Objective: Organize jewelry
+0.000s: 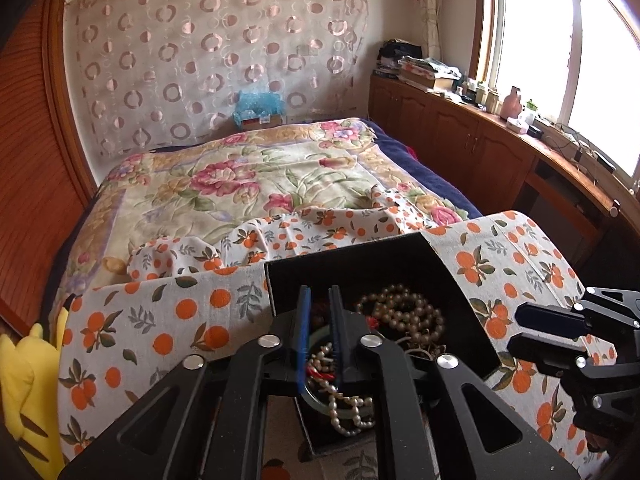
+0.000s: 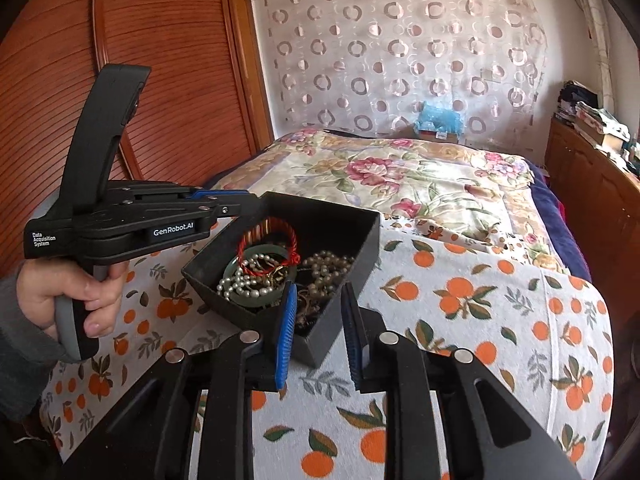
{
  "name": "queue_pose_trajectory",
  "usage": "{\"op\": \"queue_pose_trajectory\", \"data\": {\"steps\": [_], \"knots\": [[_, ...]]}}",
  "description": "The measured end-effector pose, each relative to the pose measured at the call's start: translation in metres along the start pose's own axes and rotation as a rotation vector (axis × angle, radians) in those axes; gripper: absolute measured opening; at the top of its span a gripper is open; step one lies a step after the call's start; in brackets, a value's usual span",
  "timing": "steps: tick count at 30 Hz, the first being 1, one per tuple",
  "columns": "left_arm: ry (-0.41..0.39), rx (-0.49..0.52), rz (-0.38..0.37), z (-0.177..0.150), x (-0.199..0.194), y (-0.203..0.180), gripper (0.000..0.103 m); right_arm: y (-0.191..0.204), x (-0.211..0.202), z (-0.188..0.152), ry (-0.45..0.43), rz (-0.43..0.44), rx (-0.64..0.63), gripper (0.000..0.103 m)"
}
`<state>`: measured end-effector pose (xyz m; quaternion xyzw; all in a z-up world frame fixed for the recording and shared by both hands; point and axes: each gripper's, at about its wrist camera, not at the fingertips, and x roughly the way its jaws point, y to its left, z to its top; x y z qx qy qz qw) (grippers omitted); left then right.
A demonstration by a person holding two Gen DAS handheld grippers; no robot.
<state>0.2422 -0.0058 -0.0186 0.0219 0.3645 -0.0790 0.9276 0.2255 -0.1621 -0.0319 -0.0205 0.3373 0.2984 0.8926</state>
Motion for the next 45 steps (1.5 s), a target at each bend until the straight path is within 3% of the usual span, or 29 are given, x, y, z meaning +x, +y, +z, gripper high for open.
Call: {"op": "queue_pose_trajectory", "data": {"steps": [8, 12, 16, 20, 24, 26, 32, 35, 45], "knots": [[-0.032, -0.007, 0.027, -0.019, -0.029, -0.006, 0.046, -0.003, -0.021, -0.016, -0.026, -0.024, 0.025, 0.025], [-0.060, -0.023, 0.045, -0.033, -0.049, -0.009, 0.073, 0.001, -0.030, -0.026, -0.037, -0.032, 0.038, 0.025], [-0.090, -0.041, 0.068, -0.046, -0.068, -0.010, 0.091, 0.006, -0.039, -0.036, -0.051, -0.048, 0.056, 0.025], [-0.110, -0.034, 0.093, -0.059, -0.086, -0.015, 0.095, 0.010, -0.049, -0.042, -0.077, -0.064, 0.075, 0.044], [-0.118, -0.038, 0.105, -0.067, -0.102, -0.019, 0.095, 0.016, -0.062, -0.046, -0.103, -0.081, 0.081, 0.050], [-0.122, -0.038, 0.118, -0.072, -0.110, -0.023, 0.095, 0.019, -0.070, -0.047, -0.118, -0.099, 0.081, 0.064], [-0.136, -0.047, 0.138, -0.088, -0.135, -0.032, 0.095, 0.031, -0.096, -0.051, -0.171, -0.152, 0.084, 0.084], [-0.149, -0.053, 0.136, -0.097, -0.150, -0.036, 0.095, 0.035, -0.108, -0.054, -0.192, -0.162, 0.091, 0.089], [-0.180, -0.051, 0.138, -0.104, -0.167, -0.040, 0.095, 0.041, -0.122, -0.058, -0.218, -0.167, 0.107, 0.090]]}}
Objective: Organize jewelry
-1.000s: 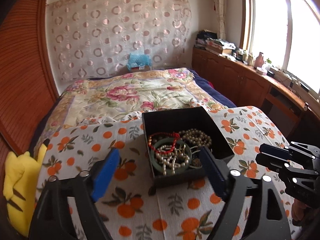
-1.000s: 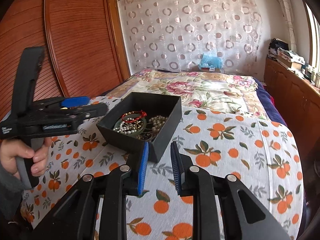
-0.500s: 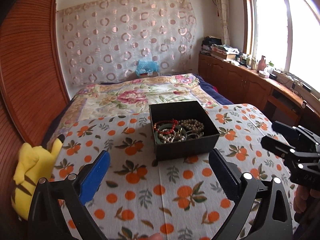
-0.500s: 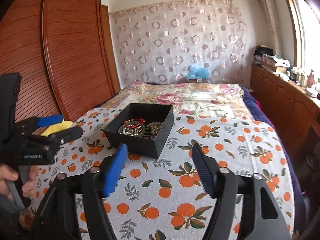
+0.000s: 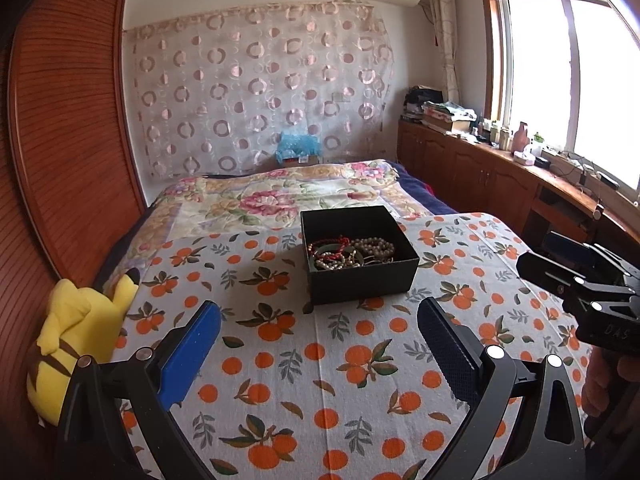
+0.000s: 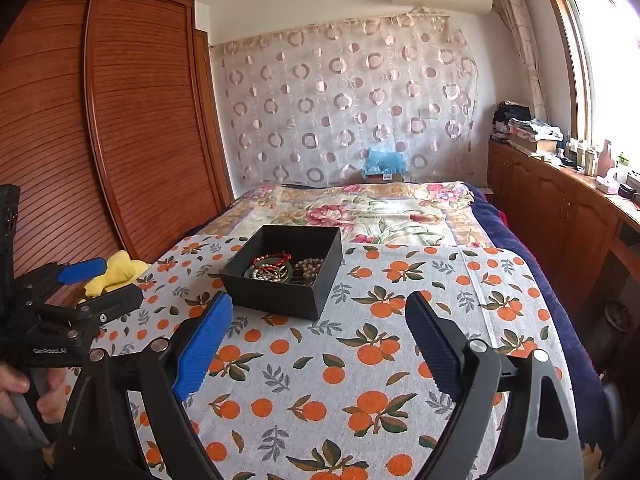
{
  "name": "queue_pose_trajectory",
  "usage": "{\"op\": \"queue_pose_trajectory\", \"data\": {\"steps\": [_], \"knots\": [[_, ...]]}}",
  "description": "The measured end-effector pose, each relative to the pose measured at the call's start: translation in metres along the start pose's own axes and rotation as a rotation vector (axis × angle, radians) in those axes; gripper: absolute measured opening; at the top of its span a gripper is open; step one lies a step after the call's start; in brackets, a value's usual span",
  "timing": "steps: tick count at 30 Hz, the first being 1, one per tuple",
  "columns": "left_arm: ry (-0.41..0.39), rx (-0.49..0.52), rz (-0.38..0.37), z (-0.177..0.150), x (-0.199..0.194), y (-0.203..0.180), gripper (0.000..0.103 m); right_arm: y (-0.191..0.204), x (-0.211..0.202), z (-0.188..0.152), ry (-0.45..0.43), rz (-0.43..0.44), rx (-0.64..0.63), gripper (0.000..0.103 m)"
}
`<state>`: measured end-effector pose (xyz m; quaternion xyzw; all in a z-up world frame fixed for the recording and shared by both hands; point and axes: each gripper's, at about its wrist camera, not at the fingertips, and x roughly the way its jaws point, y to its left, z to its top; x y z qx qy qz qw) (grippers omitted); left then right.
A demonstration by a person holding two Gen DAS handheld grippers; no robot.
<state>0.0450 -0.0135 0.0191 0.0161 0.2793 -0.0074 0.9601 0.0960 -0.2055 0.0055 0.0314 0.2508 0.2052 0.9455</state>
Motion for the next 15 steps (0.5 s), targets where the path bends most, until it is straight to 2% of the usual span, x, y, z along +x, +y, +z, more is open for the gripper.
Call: {"op": "queue_pose_trajectory", "data": {"steps": [15], "knots": [[-0.012, -0.004, 0.005, 0.0017, -0.0043, -0.0001, 0.095, 0.0040, -0.0019, -0.0013, -0.001, -0.017, -0.004, 0.090]]}}
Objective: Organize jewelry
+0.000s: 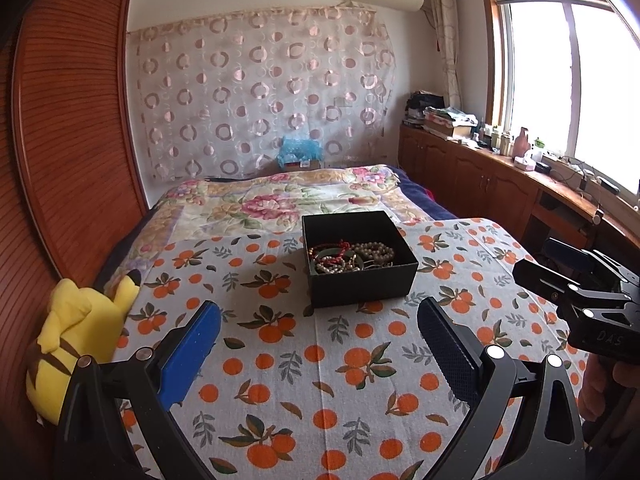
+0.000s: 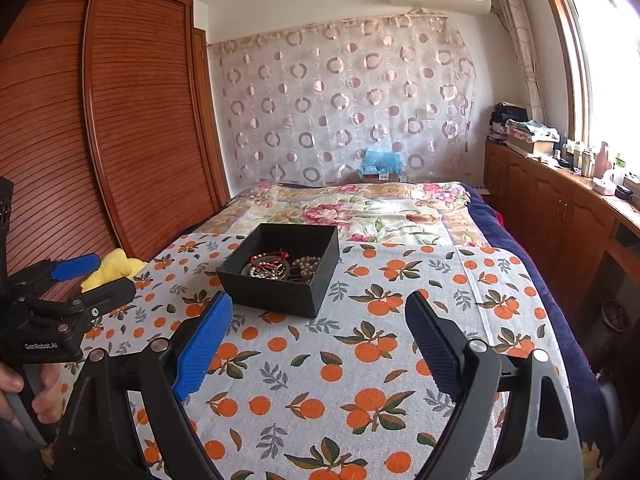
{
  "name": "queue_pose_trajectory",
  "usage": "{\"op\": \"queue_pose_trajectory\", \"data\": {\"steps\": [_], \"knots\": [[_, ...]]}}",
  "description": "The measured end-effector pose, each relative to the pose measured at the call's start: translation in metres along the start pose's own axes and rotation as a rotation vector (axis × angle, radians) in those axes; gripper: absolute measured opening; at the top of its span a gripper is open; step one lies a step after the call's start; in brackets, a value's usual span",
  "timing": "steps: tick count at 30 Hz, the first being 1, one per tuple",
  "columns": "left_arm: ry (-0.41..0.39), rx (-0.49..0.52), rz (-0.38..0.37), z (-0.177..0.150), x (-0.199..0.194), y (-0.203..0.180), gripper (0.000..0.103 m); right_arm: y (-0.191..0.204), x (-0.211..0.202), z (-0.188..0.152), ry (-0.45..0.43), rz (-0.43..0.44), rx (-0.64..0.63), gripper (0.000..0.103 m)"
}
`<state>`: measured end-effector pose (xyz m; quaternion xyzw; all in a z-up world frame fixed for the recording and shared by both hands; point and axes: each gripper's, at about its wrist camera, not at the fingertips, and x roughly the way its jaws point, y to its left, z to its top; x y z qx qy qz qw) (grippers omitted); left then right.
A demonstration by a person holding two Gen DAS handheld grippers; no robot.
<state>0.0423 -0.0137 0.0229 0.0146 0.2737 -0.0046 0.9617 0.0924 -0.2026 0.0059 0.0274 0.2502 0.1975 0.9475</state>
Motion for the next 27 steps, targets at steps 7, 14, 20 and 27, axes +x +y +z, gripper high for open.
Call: {"op": "queue_pose_trajectory", "data": {"steps": [7, 14, 20, 27], "knots": [[-0.003, 0.001, 0.000, 0.0006, -0.0014, -0.0009, 0.095, -0.0008, 0.0007, -0.0002, 0.001, -0.001, 0.002, 0.090], [-0.006, 0.000, -0.001, 0.0006, -0.0018, -0.0015, 0.095, -0.0019, 0.0008, -0.0019, 0.003, -0.001, 0.005, 0.090], [-0.010, 0.000, 0.000, 0.0017, -0.0036, -0.0034, 0.095, -0.0020, 0.0007, -0.0020, 0.003, 0.000, 0.006, 0.090], [-0.014, -0.002, 0.001, 0.0034, -0.0039, -0.0049, 0.095, -0.0019, 0.0006, -0.0016, 0.002, 0.000, 0.004, 0.090]]}}
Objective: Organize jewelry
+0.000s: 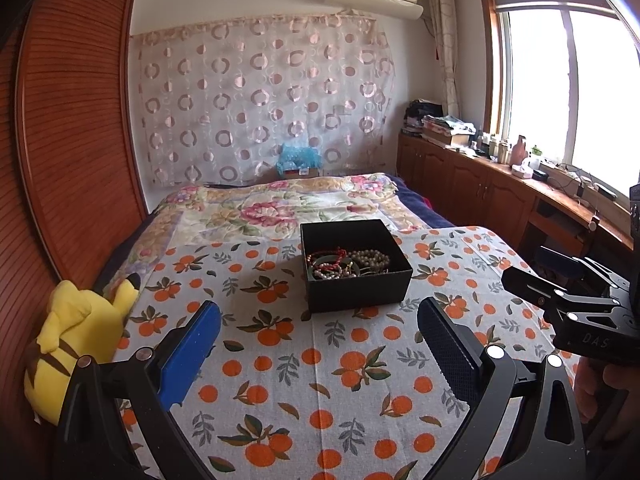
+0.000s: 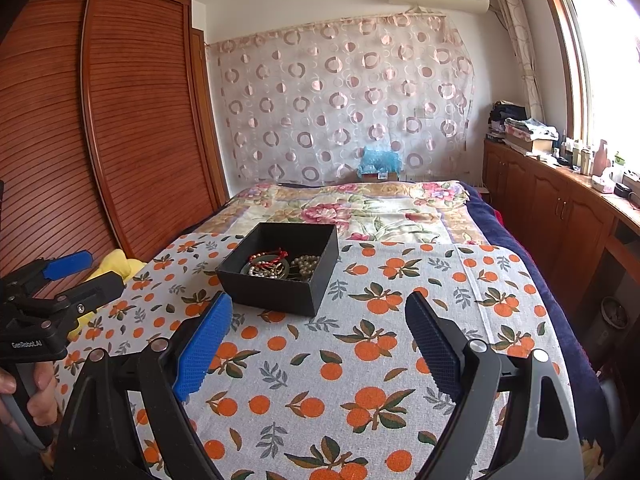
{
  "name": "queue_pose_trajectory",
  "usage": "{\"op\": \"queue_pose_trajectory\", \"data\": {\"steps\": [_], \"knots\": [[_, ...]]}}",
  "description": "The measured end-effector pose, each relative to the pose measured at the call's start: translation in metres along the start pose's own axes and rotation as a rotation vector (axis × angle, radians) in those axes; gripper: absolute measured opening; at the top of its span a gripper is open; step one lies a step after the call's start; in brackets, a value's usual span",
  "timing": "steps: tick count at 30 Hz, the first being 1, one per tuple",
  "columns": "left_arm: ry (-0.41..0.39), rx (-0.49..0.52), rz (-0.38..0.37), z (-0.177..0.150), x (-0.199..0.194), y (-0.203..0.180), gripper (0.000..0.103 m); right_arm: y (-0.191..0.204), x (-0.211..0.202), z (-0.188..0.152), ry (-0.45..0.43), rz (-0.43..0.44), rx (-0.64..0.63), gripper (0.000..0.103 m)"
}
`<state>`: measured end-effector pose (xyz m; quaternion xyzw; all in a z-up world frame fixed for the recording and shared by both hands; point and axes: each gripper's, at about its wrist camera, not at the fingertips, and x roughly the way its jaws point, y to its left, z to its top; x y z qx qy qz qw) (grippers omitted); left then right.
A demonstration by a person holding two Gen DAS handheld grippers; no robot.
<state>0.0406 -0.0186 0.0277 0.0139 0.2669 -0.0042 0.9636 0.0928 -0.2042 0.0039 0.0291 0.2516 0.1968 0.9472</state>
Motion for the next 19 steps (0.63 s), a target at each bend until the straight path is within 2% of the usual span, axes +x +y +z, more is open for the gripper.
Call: {"op": "queue_pose_trajectory", "data": {"steps": [19], "knots": [[-0.002, -0.006, -0.002, 0.0005, -0.0018, -0.0012, 0.095, -0.0003, 0.0009, -0.0006, 0.001, 0.001, 0.001, 0.090]]}}
